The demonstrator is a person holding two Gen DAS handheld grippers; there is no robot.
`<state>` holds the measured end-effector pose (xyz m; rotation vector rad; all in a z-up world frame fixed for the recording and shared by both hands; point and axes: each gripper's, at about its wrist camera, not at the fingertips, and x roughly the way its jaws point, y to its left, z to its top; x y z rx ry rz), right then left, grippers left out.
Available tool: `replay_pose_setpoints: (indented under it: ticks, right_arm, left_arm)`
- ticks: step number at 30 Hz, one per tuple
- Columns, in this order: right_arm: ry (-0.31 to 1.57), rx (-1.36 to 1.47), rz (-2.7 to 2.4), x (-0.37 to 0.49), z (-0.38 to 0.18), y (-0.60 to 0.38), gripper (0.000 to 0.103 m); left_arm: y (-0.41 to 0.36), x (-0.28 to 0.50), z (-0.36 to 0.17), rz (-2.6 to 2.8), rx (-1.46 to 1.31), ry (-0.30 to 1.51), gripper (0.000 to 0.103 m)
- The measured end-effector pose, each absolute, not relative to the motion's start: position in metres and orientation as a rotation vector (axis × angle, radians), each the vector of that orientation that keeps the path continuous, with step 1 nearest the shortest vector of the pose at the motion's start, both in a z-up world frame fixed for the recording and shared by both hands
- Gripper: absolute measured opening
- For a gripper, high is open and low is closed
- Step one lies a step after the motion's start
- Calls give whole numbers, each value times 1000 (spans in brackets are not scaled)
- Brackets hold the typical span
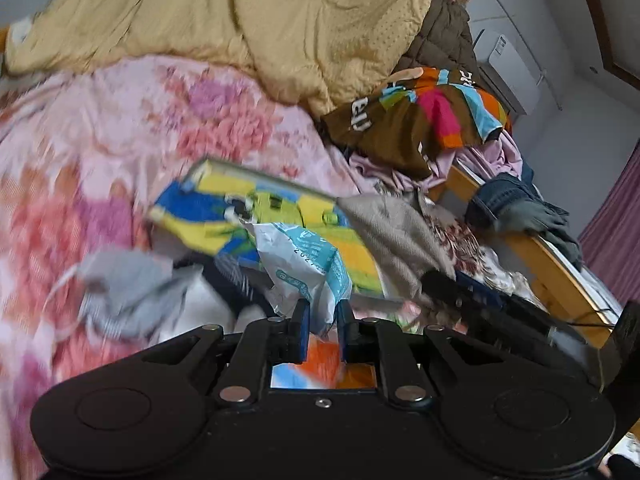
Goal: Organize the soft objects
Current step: 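Carry the pouch and packet with both grippers and lower them into the grey tray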
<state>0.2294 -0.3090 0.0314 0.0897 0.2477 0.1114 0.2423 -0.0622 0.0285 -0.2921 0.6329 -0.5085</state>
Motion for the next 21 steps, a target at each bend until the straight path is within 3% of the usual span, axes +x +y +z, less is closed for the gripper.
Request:
replay_pose_setpoints:
  ticks: [8, 21]
  right_arm:
    - [204, 173, 66, 309, 20, -344, 33]
    - [493, 215, -70, 367, -28, -363, 34]
  left_arm:
    - [-112, 333, 21, -494, -216, 612, 15]
    - [-166, 436, -54, -457, -232, 739, 15]
